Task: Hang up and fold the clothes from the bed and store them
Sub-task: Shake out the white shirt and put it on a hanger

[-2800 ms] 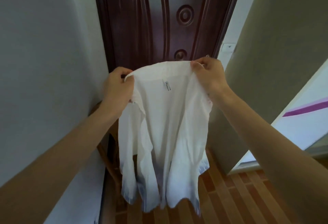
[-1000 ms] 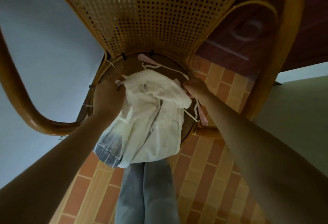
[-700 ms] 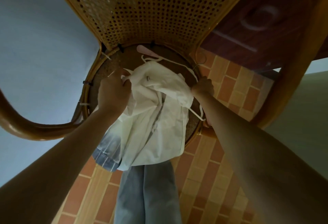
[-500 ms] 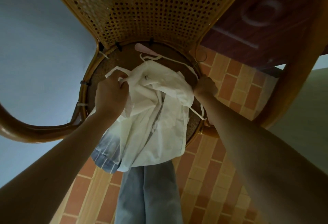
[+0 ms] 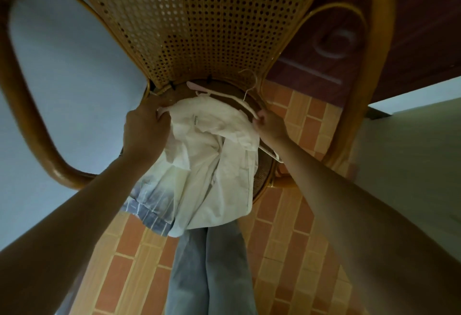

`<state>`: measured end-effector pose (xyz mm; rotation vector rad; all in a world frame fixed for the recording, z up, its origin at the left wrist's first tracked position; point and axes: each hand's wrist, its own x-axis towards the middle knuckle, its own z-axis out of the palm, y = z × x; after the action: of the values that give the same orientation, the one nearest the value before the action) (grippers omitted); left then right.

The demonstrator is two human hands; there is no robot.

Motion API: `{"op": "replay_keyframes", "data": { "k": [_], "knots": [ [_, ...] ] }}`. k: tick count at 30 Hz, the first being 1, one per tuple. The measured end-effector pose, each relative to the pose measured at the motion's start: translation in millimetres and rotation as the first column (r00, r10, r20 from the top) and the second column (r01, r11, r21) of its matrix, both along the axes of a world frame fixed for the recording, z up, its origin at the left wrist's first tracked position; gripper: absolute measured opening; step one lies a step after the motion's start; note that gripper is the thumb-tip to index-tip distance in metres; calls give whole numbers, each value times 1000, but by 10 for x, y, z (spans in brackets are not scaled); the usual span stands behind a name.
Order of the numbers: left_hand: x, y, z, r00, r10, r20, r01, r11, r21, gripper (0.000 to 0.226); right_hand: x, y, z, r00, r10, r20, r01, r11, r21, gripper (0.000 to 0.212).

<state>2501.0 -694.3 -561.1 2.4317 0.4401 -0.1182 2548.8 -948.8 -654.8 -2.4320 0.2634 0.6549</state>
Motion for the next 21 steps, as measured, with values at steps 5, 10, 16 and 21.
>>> {"op": "replay_keyframes", "data": {
  "k": [5,10,16,21],
  "knots": [
    [-42,78,564,997,-12,80,11,1000,9,28,-88,170,610,990,82,111,-87,995,42,19],
    [-57,180,1336,972,-112,204,100,993,68,24,-31,251,1539,976,59,208,-82,991,103,21],
    [-33,211,2479,920,-196,339,176,981,87,22,21,282,2917,945,46,322,-104,981,166,14],
    [102,198,3528,886,-159,435,152,987,50,24,33,297,4130,936,21,352,-117,960,254,11]
  ]
}}
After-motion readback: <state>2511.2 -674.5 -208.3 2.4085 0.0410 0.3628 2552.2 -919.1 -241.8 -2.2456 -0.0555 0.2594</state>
